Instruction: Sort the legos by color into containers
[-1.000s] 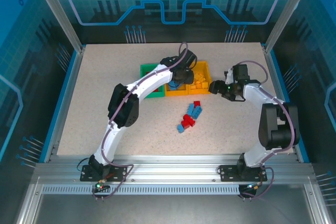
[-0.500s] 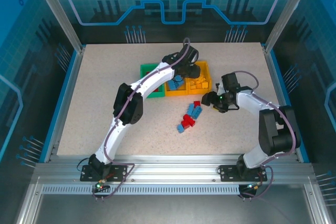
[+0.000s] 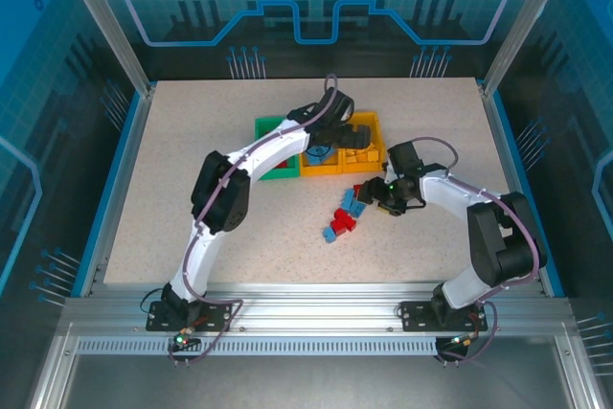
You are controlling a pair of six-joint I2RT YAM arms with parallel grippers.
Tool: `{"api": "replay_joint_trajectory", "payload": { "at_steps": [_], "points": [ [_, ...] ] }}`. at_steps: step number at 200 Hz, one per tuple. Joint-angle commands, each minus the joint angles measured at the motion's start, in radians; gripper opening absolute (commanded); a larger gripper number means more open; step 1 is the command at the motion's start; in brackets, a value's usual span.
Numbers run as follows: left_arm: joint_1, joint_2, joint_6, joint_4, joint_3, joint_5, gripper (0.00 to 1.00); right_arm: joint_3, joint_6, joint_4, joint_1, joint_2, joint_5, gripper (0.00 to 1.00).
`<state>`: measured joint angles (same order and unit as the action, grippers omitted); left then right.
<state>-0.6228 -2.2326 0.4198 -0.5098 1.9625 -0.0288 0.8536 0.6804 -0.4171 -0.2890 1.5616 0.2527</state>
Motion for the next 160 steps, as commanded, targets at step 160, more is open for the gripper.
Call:
{"api": "replay_joint_trajectory", "payload": {
  "at_steps": [160],
  "points": [
    [0.035,0.445,0.114,0.229,-0.660,-0.027,0.99,0.108,0.029,-0.064,-0.075,0.147,-0.124,0.44]
  ]
}}
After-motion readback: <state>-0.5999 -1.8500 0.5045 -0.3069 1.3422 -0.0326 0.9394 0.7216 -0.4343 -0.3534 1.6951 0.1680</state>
